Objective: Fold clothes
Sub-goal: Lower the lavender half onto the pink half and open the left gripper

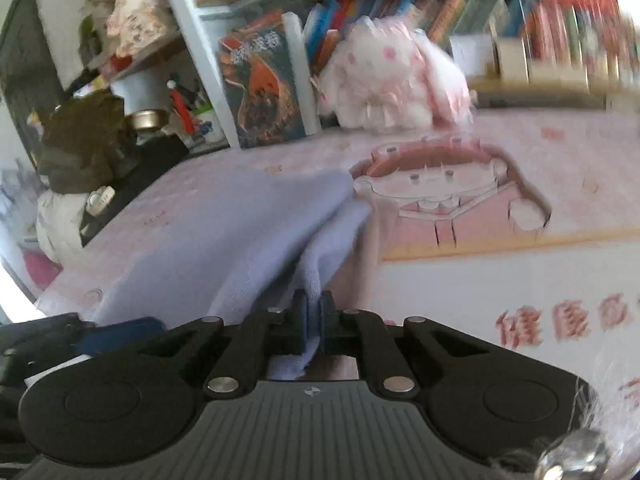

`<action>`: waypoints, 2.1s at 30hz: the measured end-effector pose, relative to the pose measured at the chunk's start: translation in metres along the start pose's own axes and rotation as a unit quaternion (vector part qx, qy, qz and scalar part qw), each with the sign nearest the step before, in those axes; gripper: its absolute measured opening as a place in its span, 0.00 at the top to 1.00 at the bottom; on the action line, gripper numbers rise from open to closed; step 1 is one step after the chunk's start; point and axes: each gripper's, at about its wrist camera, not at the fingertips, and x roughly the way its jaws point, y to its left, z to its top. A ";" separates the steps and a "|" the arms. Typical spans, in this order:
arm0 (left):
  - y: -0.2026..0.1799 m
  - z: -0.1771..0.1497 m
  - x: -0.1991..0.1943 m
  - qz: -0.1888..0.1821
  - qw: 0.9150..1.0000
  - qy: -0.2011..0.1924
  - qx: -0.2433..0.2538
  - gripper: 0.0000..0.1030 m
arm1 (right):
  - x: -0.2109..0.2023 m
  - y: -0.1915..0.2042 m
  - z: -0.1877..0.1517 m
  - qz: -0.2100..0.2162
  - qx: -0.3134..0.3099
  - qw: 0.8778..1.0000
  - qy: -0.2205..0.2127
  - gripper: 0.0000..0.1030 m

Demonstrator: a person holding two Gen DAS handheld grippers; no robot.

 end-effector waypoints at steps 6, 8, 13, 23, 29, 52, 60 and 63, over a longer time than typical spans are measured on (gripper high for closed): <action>0.036 0.014 -0.030 0.018 0.999 -0.037 -0.032 0.58 | -0.022 -0.002 0.011 0.032 0.038 0.999 -0.012 0.75; 0.046 0.015 -0.028 0.027 0.998 -0.029 -0.040 0.60 | -0.026 0.004 0.014 0.064 0.047 0.997 -0.008 0.59; 0.040 0.005 -0.010 0.022 0.999 -0.009 -0.024 0.62 | -0.007 0.026 0.012 0.058 0.025 0.997 0.047 0.66; 0.034 -0.001 -0.003 0.040 0.999 0.003 -0.021 0.62 | -0.008 0.052 0.003 0.013 -0.087 0.996 -0.007 0.88; 0.028 -0.004 -0.001 0.038 0.999 0.005 -0.011 0.62 | 0.010 0.027 -0.004 0.003 -0.008 1.000 0.016 0.88; 0.014 -0.017 -0.060 0.053 0.998 0.004 -0.039 0.51 | -0.074 0.046 -0.034 -0.024 -0.045 0.999 -0.017 0.70; 0.021 -0.022 -0.068 0.074 0.996 0.013 -0.056 0.28 | -0.078 0.038 -0.051 -0.026 -0.025 0.999 0.003 0.46; 0.035 -0.015 -0.071 0.062 0.994 0.006 -0.087 0.21 | -0.079 0.028 -0.047 -0.014 0.006 1.000 0.006 0.33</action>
